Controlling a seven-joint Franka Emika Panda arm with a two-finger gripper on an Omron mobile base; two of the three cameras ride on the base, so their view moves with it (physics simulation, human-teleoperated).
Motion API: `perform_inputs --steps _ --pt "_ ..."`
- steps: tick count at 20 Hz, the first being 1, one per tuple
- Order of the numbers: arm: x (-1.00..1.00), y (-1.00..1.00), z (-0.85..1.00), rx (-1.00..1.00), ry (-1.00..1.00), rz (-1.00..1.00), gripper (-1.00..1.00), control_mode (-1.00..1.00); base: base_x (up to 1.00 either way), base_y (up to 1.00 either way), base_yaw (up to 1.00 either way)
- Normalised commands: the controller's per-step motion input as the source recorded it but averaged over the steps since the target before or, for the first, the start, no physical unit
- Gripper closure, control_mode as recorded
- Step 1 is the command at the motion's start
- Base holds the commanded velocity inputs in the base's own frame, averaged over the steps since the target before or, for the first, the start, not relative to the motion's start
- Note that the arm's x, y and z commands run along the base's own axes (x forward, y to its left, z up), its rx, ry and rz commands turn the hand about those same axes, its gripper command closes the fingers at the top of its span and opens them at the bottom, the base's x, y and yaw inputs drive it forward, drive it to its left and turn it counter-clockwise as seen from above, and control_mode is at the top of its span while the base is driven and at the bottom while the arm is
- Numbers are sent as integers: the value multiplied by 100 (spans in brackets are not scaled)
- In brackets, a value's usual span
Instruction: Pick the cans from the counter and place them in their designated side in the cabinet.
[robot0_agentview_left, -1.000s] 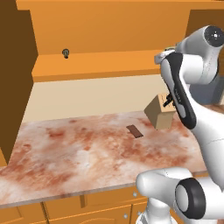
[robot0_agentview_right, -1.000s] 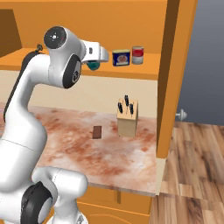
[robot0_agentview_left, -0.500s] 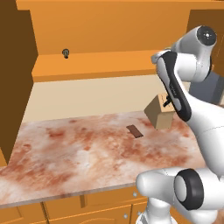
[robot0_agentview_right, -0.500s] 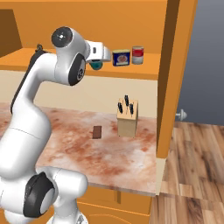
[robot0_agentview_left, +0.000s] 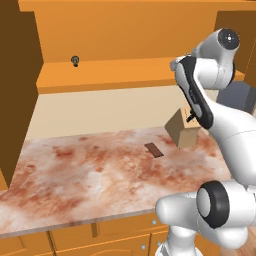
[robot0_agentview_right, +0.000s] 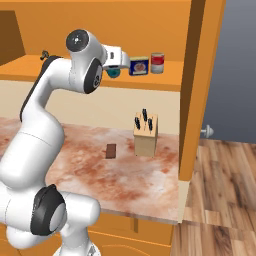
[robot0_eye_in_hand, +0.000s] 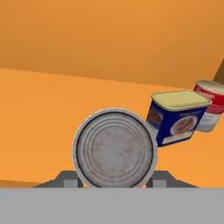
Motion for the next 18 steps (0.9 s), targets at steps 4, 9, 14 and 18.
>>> perform_inputs --steps 4,9,14,18 --pt "26 -3 -4 0 2 0 100 -100 0 0 0" --pt "27 -5 -5 0 2 0 100 -100 0 0 0" --pt "29 -4 -7 0 2 0 100 -100 0 0 0" --pt "28 -6 -7 0 2 0 100 -100 0 0 0"
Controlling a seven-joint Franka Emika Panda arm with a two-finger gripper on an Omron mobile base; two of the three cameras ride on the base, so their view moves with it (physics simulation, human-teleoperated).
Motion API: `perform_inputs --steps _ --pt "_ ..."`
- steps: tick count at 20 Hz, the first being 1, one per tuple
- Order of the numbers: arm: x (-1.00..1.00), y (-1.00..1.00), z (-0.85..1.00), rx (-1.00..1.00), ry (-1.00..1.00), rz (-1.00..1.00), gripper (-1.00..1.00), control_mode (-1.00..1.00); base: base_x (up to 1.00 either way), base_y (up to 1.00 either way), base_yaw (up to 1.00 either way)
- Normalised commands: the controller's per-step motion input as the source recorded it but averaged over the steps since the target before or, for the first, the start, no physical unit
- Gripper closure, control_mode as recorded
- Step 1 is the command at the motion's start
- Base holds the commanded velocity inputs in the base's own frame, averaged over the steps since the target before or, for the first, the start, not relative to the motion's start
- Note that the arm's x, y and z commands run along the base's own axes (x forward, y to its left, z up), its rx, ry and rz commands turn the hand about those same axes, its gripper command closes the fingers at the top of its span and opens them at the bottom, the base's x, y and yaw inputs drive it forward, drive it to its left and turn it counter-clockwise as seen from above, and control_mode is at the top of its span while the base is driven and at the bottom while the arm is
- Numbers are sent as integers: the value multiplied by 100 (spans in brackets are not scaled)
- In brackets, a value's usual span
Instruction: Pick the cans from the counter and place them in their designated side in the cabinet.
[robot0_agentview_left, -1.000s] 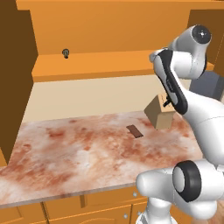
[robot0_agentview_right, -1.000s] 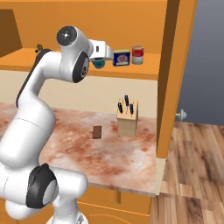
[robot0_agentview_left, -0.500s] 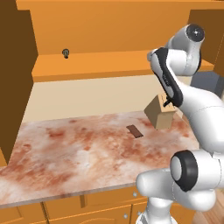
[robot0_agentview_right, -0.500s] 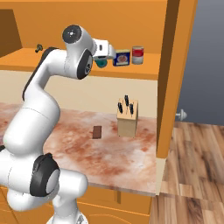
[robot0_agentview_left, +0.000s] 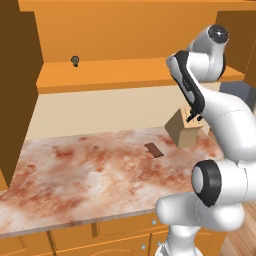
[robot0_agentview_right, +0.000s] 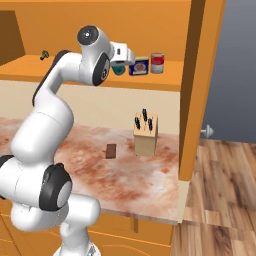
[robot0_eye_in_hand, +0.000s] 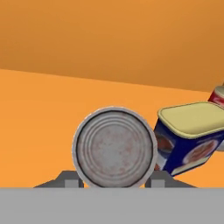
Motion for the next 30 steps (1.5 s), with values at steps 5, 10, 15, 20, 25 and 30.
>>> perform_inputs --steps 5,10,15,20,25,30 --pt "24 -5 -11 0 3 0 100 -100 0 0 0" --pt "13 -5 -19 0 4 0 100 -100 0 0 0" --pt "10 0 -24 0 5 0 -100 -100 0 0 0" --pt "9 -2 -18 0 3 0 -100 -100 0 0 0" --pt "8 -6 -12 0 1 0 -100 -100 0 0 0" --pt "5 -7 -3 0 0 0 -100 -100 0 0 0"
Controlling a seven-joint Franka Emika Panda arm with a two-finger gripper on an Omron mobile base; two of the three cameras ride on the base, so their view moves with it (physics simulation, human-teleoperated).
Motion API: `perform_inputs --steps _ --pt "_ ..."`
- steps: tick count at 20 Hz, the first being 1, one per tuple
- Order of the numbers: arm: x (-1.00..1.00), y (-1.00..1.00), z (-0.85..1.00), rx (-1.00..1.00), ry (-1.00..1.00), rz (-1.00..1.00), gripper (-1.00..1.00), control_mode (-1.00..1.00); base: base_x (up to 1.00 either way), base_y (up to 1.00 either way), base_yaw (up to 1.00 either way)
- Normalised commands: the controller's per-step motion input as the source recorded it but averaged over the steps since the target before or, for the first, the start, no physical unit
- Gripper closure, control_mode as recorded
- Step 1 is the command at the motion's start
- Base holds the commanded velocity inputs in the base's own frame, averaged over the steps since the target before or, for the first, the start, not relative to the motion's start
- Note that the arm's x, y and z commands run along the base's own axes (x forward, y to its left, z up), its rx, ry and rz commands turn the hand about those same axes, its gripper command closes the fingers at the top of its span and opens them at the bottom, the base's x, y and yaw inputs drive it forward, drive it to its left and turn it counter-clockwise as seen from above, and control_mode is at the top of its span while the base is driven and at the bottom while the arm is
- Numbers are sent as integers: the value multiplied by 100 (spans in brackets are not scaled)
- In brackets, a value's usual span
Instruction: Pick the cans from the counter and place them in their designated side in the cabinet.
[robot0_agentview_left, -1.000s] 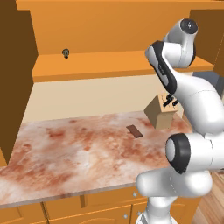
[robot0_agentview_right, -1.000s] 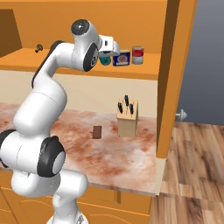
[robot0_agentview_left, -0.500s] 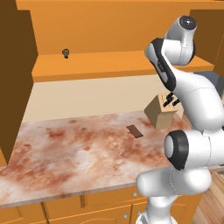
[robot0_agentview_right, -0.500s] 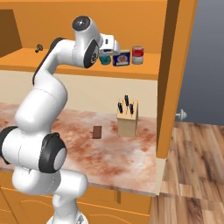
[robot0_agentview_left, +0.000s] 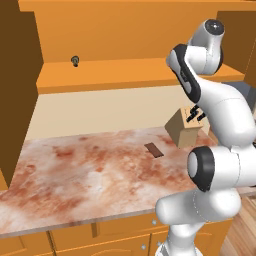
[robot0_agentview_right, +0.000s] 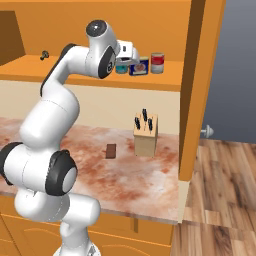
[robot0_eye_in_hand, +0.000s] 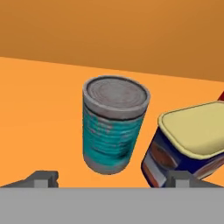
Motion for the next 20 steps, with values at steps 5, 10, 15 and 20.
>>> perform_inputs --steps 5,10,15,20 --pt "3 -4 6 0 -2 2 -100 -100 0 0 0" --pt "-9 -4 26 0 -11 3 -100 -100 0 0 0" --pt "-32 -8 14 0 -15 4 -100 -100 0 0 0" --pt "-47 -3 4 0 -17 5 -100 -100 0 0 0"
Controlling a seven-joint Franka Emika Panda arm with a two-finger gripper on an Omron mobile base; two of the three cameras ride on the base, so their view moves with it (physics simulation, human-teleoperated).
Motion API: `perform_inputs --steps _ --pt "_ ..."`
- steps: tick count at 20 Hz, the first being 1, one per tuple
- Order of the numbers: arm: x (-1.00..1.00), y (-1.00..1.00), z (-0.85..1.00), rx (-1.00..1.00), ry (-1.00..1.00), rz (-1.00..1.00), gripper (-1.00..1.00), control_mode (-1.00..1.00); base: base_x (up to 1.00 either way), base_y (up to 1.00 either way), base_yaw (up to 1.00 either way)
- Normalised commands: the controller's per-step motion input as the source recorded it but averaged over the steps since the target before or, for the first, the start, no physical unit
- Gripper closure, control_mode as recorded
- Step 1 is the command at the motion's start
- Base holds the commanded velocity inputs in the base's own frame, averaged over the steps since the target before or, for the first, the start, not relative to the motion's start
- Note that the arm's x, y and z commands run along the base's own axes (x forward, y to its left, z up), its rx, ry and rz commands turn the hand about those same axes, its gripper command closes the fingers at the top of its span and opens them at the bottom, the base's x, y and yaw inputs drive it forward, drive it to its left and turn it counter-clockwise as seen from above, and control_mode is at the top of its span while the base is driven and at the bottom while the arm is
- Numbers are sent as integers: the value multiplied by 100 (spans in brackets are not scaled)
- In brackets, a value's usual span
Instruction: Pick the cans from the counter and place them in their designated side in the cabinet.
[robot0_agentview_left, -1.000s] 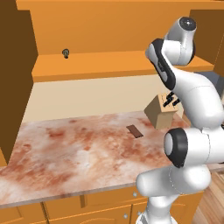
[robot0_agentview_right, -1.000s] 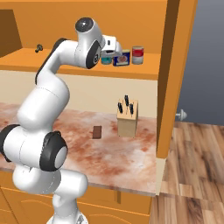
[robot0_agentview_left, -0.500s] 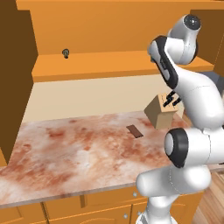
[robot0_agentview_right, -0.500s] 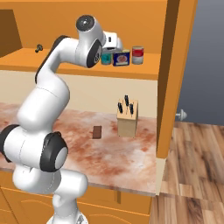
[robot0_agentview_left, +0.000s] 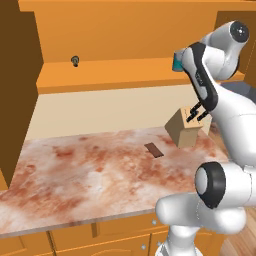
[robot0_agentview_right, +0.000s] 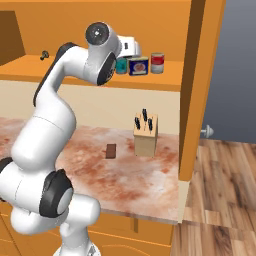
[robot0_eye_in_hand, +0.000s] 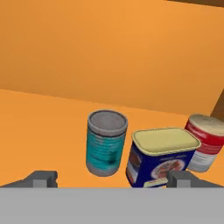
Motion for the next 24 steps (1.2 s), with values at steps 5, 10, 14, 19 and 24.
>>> perform_inputs --steps 5,10,14,19,24 --pt "-58 10 2 0 -12 5 -100 -100 0 0 0" --pt "-66 20 0 0 -8 4 -100 -100 0 0 0" --pt "-69 15 0 -1 -6 4 -100 -100 0 0 0" --pt "-75 8 -1 -1 -3 3 -100 -100 0 0 0" --pt "-80 7 -10 -4 0 3 -100 -100 0 0 0"
